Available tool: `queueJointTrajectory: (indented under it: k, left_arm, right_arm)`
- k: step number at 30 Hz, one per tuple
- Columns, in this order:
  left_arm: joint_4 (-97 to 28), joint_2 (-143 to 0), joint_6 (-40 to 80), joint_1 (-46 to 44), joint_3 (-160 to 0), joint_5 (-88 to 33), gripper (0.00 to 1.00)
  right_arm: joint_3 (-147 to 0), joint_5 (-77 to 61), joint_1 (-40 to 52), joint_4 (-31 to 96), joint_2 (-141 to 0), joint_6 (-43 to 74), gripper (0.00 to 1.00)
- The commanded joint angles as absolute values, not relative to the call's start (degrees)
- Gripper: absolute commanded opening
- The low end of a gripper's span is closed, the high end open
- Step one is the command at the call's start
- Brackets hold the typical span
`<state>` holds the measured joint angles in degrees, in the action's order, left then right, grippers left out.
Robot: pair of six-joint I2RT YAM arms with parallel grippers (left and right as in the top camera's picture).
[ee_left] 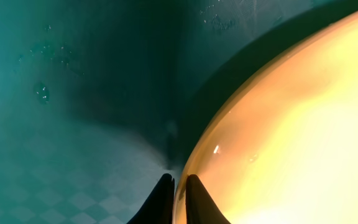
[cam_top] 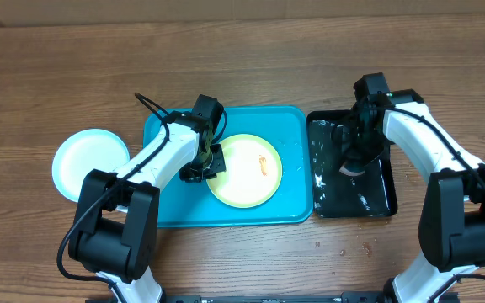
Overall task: Clean dirty plates on tray and stack at the side
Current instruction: 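Lower right gripper into black tray and grasp green sponge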
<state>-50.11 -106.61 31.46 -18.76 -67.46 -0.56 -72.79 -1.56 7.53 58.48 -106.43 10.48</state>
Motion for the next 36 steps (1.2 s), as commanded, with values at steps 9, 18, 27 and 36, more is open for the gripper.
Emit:
queueJointTrajectory:
  k: [9, 18, 27, 36]
  left_arm:
    - [-50.15, -105.32, 32.34, -18.68, -67.22, 0.40, 0.09]
    - [-50.54, -105.32, 32.32, -18.76, -67.22, 0.40, 0.09]
    - [-50.54, -105.32, 32.12, -18.79, -67.22, 0.43, 0.10]
    - [-49.87, -105.32, 32.10, -18.72, -67.22, 0.47, 0.04]
  right_arm:
    - [-68.40, -2.00, 7.40, 55.81, -105.49, 10.44, 0.24]
    - [-67.59, -2.00, 7.40, 55.59, -105.56, 10.44, 0.27]
    - [-67.64, -2.00, 7.40, 54.48, -105.54, 10.46, 0.04]
    - [-73.17, -2.02, 7.40, 58.81, -105.43, 10.46, 0.04]
